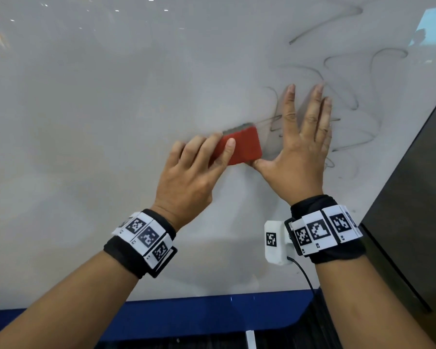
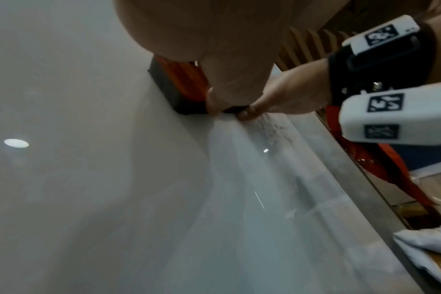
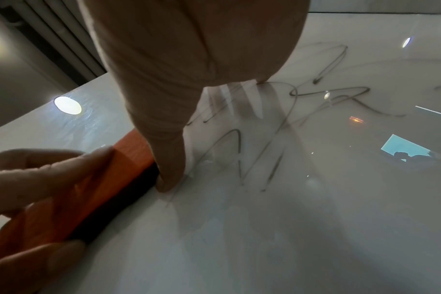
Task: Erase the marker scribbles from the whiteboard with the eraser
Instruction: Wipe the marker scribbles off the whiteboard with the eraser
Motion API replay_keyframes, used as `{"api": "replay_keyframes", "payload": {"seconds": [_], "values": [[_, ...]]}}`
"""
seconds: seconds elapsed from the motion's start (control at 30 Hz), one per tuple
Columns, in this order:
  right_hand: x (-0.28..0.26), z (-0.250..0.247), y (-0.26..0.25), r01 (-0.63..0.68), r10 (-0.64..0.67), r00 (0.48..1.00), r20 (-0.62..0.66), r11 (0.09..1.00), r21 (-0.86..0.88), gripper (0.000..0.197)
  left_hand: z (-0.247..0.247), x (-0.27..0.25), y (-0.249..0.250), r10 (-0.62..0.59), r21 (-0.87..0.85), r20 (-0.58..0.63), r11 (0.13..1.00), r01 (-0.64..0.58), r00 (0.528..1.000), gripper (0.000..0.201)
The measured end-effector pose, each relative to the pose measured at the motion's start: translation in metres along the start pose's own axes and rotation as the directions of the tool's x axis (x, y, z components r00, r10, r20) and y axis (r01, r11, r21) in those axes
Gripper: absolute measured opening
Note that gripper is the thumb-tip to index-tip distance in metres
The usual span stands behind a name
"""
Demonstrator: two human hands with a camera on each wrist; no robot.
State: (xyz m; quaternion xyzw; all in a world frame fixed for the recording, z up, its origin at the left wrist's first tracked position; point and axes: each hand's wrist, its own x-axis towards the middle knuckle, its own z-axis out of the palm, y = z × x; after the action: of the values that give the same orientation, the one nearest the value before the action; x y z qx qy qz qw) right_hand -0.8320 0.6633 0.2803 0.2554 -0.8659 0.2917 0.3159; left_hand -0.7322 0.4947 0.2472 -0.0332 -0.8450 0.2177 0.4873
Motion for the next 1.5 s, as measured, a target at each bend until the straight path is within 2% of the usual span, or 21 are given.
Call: {"api": "replay_keyframes", "payload": {"seconds": [0.07, 0.17, 0.23, 0.3, 0.37, 0.4, 0.47, 0.53, 0.6, 0.67, 0.73, 0.8, 0.83, 0.9, 0.97, 1.07, 1.17, 1.27, 1.37, 1.43, 1.5], "values": [[-0.001, -0.001, 0.002, 0.005, -0.004, 1.000, 0.017, 1.000, -0.025, 0.128, -0.001, 0.002, -0.005, -0.027, 0.012, -0.015, 1.000, 0.027, 1.000, 0.061], [-0.004, -0.001, 0.006, 0.007, -0.005, 0.999, 0.053, 0.999, -0.049, 0.132, -0.004, 0.013, -0.005, -0.265, 0.017, -0.081, 0.963, 0.268, 0.961, 0.062], [-0.009, 0.001, 0.010, 0.008, -0.004, 0.998, 0.058, 0.997, -0.073, 0.133, -0.002, 0.014, 0.003, -0.341, -0.001, -0.097, 0.939, 0.343, 0.935, 0.061], [-0.014, 0.005, 0.014, 0.005, 0.000, 0.998, 0.065, 0.997, -0.073, 0.133, 0.004, 0.003, 0.013, -0.269, -0.006, -0.061, 0.963, 0.269, 0.961, 0.061], [-0.018, 0.008, 0.016, 0.005, 0.000, 0.997, 0.073, 0.998, -0.069, 0.132, 0.010, -0.012, 0.017, -0.084, -0.016, 0.002, 0.996, 0.084, 0.996, 0.060], [-0.019, 0.009, 0.017, 0.011, -0.006, 0.997, 0.072, 0.997, -0.070, 0.132, 0.012, -0.018, 0.015, -0.007, -0.021, 0.023, 1.000, 0.008, 1.000, 0.058], [-0.019, 0.008, 0.019, 0.016, -0.010, 0.997, 0.073, 0.997, -0.072, 0.132, 0.010, -0.019, 0.010, 0.031, -0.007, 0.025, 1.000, -0.031, 0.999, 0.058], [-0.020, 0.007, 0.020, 0.013, -0.006, 0.996, 0.089, 0.997, -0.074, 0.133, 0.005, -0.011, 0.006, -0.094, 0.017, -0.012, 0.995, 0.095, 0.995, 0.061], [-0.020, 0.007, 0.020, 0.014, -0.007, 0.997, 0.083, 0.997, -0.080, 0.133, 0.002, -0.001, 0.002, -0.270, 0.020, -0.072, 0.962, 0.272, 0.960, 0.062], [-0.020, 0.008, 0.021, 0.021, -0.014, 0.997, 0.076, 0.996, -0.087, 0.133, 0.002, 0.003, 0.004, -0.344, 0.005, -0.098, 0.938, 0.347, 0.934, 0.061], [-0.021, 0.009, 0.022, 0.020, -0.013, 0.997, 0.076, 0.996, -0.084, 0.133, 0.005, -0.005, 0.009, -0.269, -0.018, -0.070, 0.963, 0.268, 0.961, 0.059], [-0.021, 0.011, 0.022, 0.019, -0.014, 0.998, 0.055, 0.997, -0.081, 0.129, 0.008, -0.017, 0.015, -0.075, -0.054, 0.004, 0.996, 0.075, 0.997, 0.059], [-0.022, 0.012, 0.021, 0.023, -0.020, 0.999, 0.038, 0.997, -0.078, 0.126, 0.008, -0.021, 0.014, 0.008, -0.080, 0.035, 0.997, -0.005, 0.999, 0.057], [-0.022, 0.014, 0.020, 0.022, -0.021, 1.000, 0.012, 0.997, -0.068, 0.120, 0.007, -0.022, 0.009, 0.073, -0.131, 0.071, 0.989, -0.063, 0.995, 0.056], [-0.027, 0.015, 0.016, 0.009, -0.009, 1.000, 0.007, 0.999, -0.043, 0.118, 0.004, -0.019, 0.008, 0.070, -0.165, 0.084, 0.985, -0.055, 0.994, 0.055], [-0.047, 0.019, 0.001, 0.007, -0.008, 1.000, 0.028, 0.999, 0.047, 0.118, 0.002, -0.020, 0.010, 0.031, -0.179, 0.082, 0.984, -0.016, 0.996, 0.060], [-0.071, 0.034, -0.016, 0.106, -0.113, 0.993, 0.047, 0.986, 0.128, 0.114, -0.001, -0.019, 0.012, -0.007, -0.223, 0.084, 0.975, 0.025, 0.996, 0.069], [-0.077, 0.054, -0.019, 0.160, -0.146, 0.986, -0.076, 0.960, 0.229, 0.088, -0.003, -0.021, 0.013, -0.034, -0.248, 0.067, 0.967, 0.050, 0.997, 0.071], [-0.072, 0.064, -0.014, 0.178, -0.117, 0.969, -0.219, 0.942, 0.285, 0.065, -0.003, -0.026, 0.008, -0.157, -0.124, 0.079, 0.978, 0.166, 0.984, 0.075], [-0.069, 0.066, -0.013, 0.193, -0.114, 0.956, -0.272, 0.939, 0.285, 0.057, -0.002, -0.028, 0.004, -0.285, -0.016, 0.132, 0.957, 0.290, 0.949, 0.090], [-0.069, 0.068, -0.013, 0.214, -0.125, 0.945, -0.303, 0.935, 0.283, 0.056, -0.001, -0.028, 0.000, -0.376, 0.024, 0.180, 0.925, 0.378, 0.909, 0.106]]}}
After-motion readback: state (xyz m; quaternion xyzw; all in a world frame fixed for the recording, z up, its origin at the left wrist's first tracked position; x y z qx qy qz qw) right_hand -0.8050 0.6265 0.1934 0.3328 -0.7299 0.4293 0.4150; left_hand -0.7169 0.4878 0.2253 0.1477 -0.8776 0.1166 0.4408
